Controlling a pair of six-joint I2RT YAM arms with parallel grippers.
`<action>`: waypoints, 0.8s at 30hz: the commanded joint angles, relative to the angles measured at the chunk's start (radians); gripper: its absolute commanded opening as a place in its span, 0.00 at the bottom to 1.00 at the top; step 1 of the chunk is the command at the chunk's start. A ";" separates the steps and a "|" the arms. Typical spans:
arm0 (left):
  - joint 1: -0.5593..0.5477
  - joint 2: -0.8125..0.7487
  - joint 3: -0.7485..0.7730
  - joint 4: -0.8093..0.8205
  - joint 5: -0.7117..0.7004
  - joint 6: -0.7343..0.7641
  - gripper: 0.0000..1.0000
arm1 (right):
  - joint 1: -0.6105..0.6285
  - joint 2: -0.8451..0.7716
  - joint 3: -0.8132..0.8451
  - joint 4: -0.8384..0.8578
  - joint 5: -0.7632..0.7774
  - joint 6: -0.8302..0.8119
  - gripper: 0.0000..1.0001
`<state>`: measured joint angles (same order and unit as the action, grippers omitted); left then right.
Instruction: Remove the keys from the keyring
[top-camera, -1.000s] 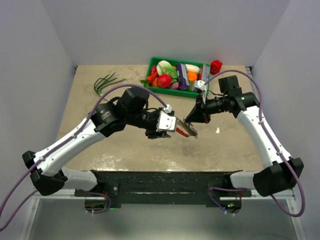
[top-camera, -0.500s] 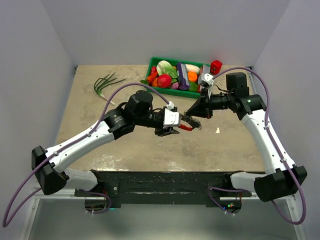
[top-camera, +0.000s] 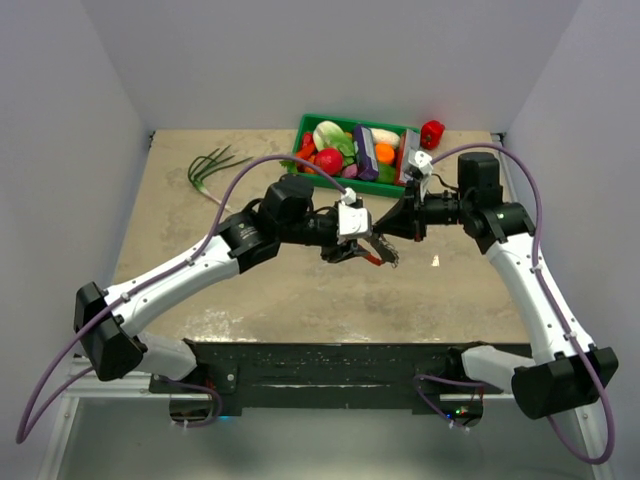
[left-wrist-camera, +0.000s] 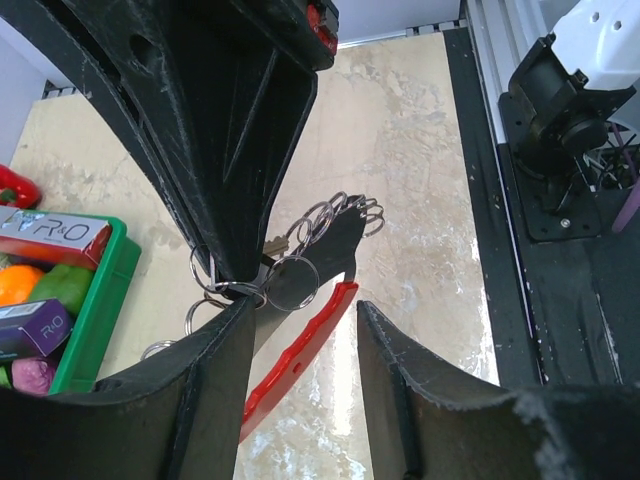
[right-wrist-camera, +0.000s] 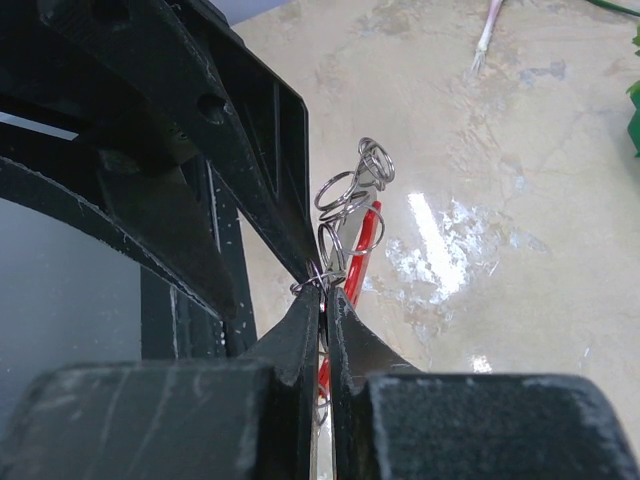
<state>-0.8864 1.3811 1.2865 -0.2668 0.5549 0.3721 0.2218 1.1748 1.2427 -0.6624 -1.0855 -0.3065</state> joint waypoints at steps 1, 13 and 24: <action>0.003 0.016 0.040 0.058 0.004 -0.033 0.50 | -0.002 -0.038 -0.003 0.075 -0.010 0.052 0.00; 0.003 0.036 0.056 0.084 -0.039 -0.050 0.44 | -0.002 -0.075 -0.049 0.153 0.027 0.116 0.00; -0.017 0.082 0.099 0.098 -0.139 -0.073 0.39 | -0.001 -0.110 -0.058 0.181 0.030 0.173 0.00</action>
<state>-0.8921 1.4368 1.3300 -0.2302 0.4843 0.3130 0.2108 1.1038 1.1763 -0.5320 -0.9966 -0.1844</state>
